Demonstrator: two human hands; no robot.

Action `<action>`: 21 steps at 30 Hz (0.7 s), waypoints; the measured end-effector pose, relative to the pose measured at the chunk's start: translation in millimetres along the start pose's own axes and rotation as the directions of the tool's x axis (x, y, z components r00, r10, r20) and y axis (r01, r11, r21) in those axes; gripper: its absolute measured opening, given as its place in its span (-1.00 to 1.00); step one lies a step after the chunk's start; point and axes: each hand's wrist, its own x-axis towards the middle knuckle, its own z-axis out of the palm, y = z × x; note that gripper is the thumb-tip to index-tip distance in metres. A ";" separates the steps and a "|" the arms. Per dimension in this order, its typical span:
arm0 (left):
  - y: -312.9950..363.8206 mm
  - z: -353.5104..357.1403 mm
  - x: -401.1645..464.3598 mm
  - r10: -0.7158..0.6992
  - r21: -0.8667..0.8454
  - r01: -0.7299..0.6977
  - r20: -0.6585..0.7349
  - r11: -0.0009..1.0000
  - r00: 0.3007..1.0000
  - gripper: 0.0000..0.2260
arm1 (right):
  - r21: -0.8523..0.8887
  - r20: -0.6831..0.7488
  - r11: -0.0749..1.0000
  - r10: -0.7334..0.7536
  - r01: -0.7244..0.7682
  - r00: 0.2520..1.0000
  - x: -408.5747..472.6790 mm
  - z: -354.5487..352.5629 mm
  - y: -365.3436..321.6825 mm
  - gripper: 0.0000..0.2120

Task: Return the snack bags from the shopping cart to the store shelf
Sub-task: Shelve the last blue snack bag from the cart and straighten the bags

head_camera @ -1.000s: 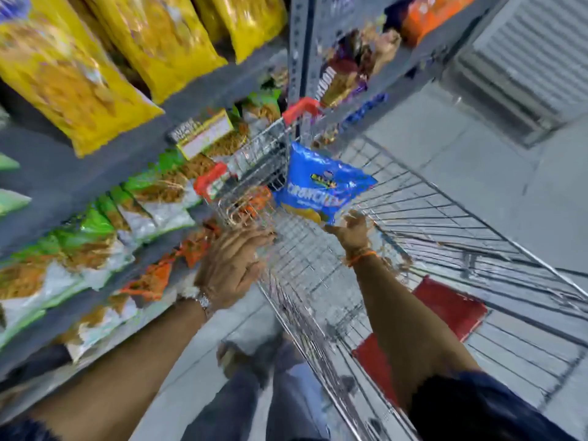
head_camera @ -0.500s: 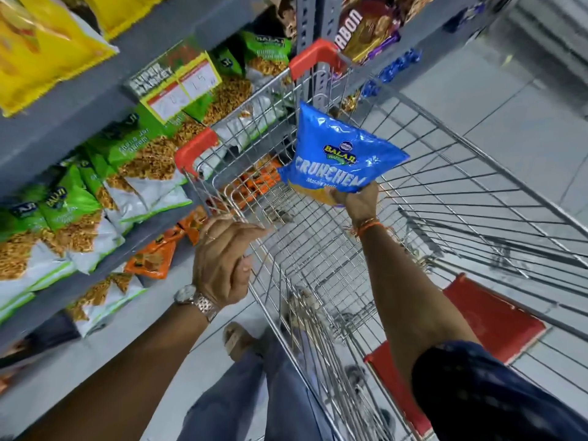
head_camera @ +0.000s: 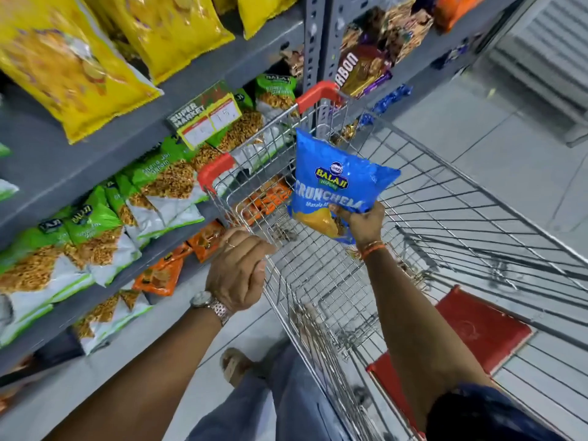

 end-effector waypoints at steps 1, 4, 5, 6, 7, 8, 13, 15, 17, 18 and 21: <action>1.3 -8.6 1.9 0.031 0.035 -0.033 0.055 0.999 0.998 -0.63 | -0.006 0.000 0.999 -0.037 0.037 0.999 -7.3 -1.4 -11.4 -0.54; 2.6 -23.8 4.7 0.057 0.082 -0.075 0.197 0.994 0.979 -0.71 | 0.047 0.046 0.993 -0.109 0.107 0.993 -30.8 -2.8 -45.2 -0.63; 6.2 -29.9 4.1 0.033 0.101 -0.058 0.237 0.993 0.971 -0.73 | 0.061 0.047 0.990 -0.128 0.125 0.991 -41.8 -2.7 -60.0 -0.65; 10.6 -36.4 3.0 0.003 0.114 -0.033 0.255 0.993 0.967 -0.75 | 0.082 0.048 0.986 -0.151 0.147 0.987 -53.0 -2.8 -76.0 -0.65; 14.4 -44.5 3.7 -0.010 0.125 -0.022 0.252 0.992 0.968 -0.79 | 0.096 0.043 0.980 -0.177 0.172 0.983 -63.3 -2.9 -93.3 -0.65; 17.2 -50.7 3.6 -0.014 0.135 -0.018 0.232 0.991 0.973 -0.85 | 0.111 0.037 0.975 -0.200 0.195 0.979 -73.0 -3.0 -109.2 -0.64; 37.3 -123.8 8.6 -0.005 0.166 -0.012 0.100 0.986 0.995 -0.77 | 0.208 0.078 0.937 -0.302 0.280 0.950 -124.7 -0.6 -196.4 -0.61; 46.4 -167.0 9.9 -0.004 0.187 -0.003 0.033 0.982 0.999 -0.72 | 0.249 0.109 0.913 -0.357 0.322 0.928 -146.2 3.7 -236.2 -0.61; 54.0 -214.1 9.6 0.033 0.224 -0.016 -0.071 0.974 0.997 -0.68 | 0.269 0.131 0.883 -0.429 0.384 0.894 -166.0 10.8 -277.5 -0.57; 56.8 -234.1 8.2 0.066 0.245 -0.033 -0.130 0.969 0.989 -0.67 | 0.271 0.146 0.870 -0.460 0.412 0.876 -174.7 13.2 -296.2 -0.54; 62.0 -309.6 2.5 0.123 0.321 -0.016 -0.317 0.947 0.940 -0.67 | 0.248 0.193 0.814 -0.573 0.526 0.796 -201.6 33.9 -361.8 -0.51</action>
